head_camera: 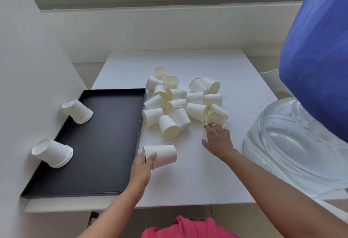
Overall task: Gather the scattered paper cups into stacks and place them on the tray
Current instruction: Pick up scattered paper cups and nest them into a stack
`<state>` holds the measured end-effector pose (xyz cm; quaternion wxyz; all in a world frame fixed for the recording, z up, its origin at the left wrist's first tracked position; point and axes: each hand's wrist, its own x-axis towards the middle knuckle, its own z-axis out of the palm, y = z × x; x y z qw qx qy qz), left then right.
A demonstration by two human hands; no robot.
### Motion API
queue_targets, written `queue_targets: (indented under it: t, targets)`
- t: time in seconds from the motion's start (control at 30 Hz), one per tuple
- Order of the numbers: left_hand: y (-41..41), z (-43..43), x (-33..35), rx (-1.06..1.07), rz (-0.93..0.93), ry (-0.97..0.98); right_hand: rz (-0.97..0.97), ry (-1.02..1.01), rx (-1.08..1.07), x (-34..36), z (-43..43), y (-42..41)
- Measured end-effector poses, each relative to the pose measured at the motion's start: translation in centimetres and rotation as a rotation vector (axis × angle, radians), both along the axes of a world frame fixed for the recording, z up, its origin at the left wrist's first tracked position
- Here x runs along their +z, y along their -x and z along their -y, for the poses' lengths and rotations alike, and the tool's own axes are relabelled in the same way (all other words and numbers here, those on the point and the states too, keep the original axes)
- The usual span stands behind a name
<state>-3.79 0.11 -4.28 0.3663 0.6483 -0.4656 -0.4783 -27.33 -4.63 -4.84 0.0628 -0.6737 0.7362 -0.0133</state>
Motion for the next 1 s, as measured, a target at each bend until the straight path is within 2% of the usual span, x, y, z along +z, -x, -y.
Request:
queue_targets:
  t: [0.33, 0.57, 0.73, 0.87, 1.0]
  targets:
    - [-0.2, 1.0, -0.2, -0.001, -0.02, -0.016, 0.117, 0.238, 0.21, -1.0, -1.2, -3.6]
    - [-0.3, 1.6, -0.2, 0.004, -0.043, -0.01, 0.121, 0.364, 0.3, -1.4, -1.8, -4.8]
    - [-0.3, 1.7, -0.1, 0.016, -0.049, -0.002, 0.25, 0.346, 0.114, -1.0, -1.4, -4.6]
    - [-0.2, 1.7, 0.2, 0.015, -0.059, 0.006, 0.393, 0.166, -0.059, -0.8, -0.9, -4.6]
    - [-0.2, 1.6, 0.4, 0.013, -0.064, 0.006, 0.615, 0.001, -0.283, -0.4, -0.5, -4.7]
